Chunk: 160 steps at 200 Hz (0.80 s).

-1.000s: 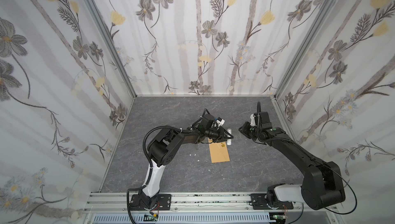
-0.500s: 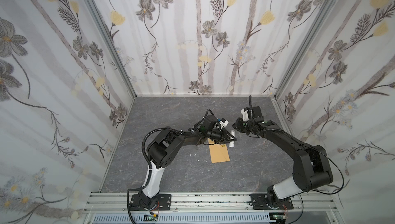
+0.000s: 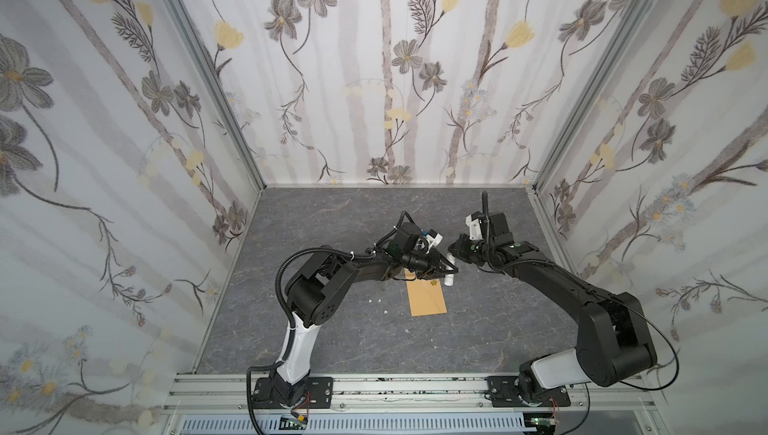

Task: Place the letter into the envelope and seal it

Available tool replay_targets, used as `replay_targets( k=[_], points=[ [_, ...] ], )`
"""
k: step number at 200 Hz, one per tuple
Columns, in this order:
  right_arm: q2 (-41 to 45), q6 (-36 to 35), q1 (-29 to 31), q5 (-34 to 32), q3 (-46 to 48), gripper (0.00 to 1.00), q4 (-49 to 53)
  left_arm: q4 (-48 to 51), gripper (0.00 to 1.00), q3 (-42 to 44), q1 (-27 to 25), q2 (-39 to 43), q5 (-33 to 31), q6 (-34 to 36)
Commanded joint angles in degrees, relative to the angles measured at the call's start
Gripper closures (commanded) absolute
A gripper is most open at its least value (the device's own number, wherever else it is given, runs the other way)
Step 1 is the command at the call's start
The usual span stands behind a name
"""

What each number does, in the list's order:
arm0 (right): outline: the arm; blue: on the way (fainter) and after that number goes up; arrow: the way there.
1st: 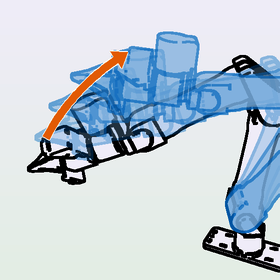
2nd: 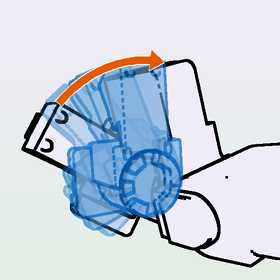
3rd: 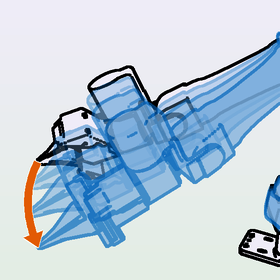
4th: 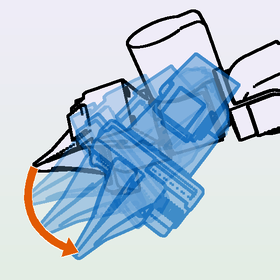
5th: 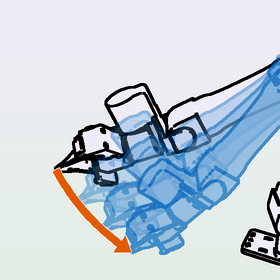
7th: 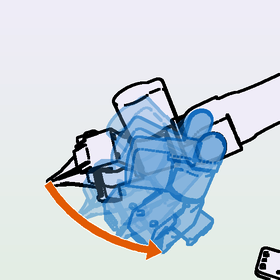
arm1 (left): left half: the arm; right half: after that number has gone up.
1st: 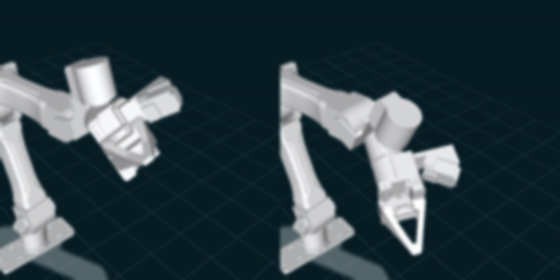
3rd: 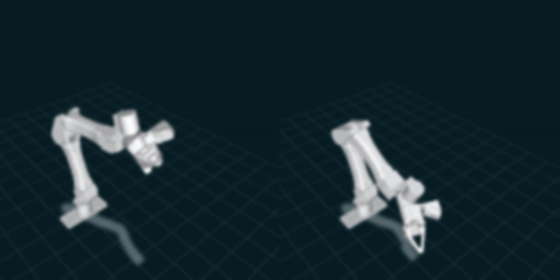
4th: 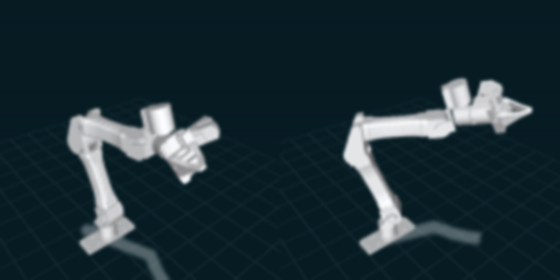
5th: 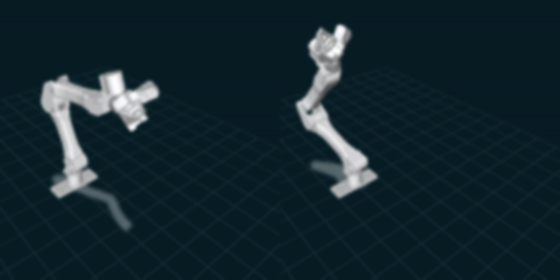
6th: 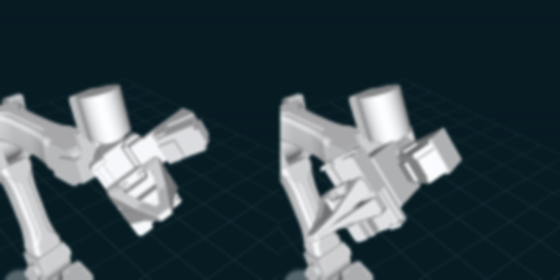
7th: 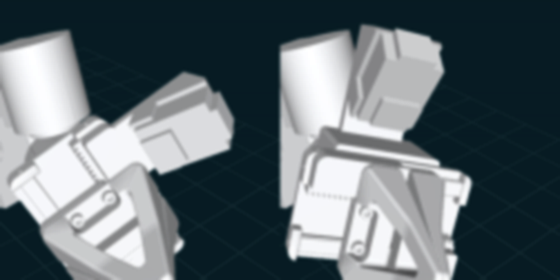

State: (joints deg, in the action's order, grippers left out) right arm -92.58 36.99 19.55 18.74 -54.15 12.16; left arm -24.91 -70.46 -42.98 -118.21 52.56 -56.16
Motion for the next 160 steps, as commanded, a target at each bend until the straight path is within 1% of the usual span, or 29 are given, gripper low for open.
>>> replay_targets(
  k=[1,27,43,51,67,81,99,105,115,124,160],
  points=[
    [0.25,0.27,0.34,1.58,0.76,0.91,1.16,-3.39,1.0,-0.12,0.25,0.74,-0.61,0.36],
    [0.61,0.62,0.4,1.89,1.93,0.91,0.81,-3.39,1.0,-0.02,0.34,1.05,-0.85,0.44],
    [0.77,0.96,0.39,0.34,2.51,0.91,0.42,-3.31,1.0,0.58,0.52,1.51,-1.67,0.29],
    [3.1,1.11,0.18,-0.69,2.65,0.91,0.42,-3.31,1.0,1.29,0.72,1.89,-2.42,-0.05],
    [4.62,1.25,-0.54,-2.21,2.82,0.88,0.32,-3.22,1.0,3.91,1.84,3.28,-4.62,-1.37],
    [5.42,1.16,-1.26,-2.84,2.91,0.81,0.12,-2.86,1.0,7.4,3.38,5.04,-7.15,-2.59],
    [5.65,1.06,-1.5,-3.27,2.82,0.77,-0.14,0.73,1.0,11.72,5.24,8.56,-12.82,-2.11],
    [5.73,1.11,-1.49,-3.15,2.95,0.74,-0.43,4.43,1.0,12.32,5.57,9.91,-15.46,-0.53],
    [5.89,1.06,-1.46,-2.96,3.29,0.73,-0.97,12.54,1.0,11.62,5.63,11.91,-21.08,3.58],
    [6.15,1.15,-1.45,-3.0,3.63,0.71,-1.49,18.26,1.0,11.39,5.68,13.52,-25.42,5.51],
    [7.36,1.25,-1.45,-2.52,5.2,0.67,-3.27,28.04,1.0,13.75,6.11,18.19,-36.32,5.89]
  ],
)
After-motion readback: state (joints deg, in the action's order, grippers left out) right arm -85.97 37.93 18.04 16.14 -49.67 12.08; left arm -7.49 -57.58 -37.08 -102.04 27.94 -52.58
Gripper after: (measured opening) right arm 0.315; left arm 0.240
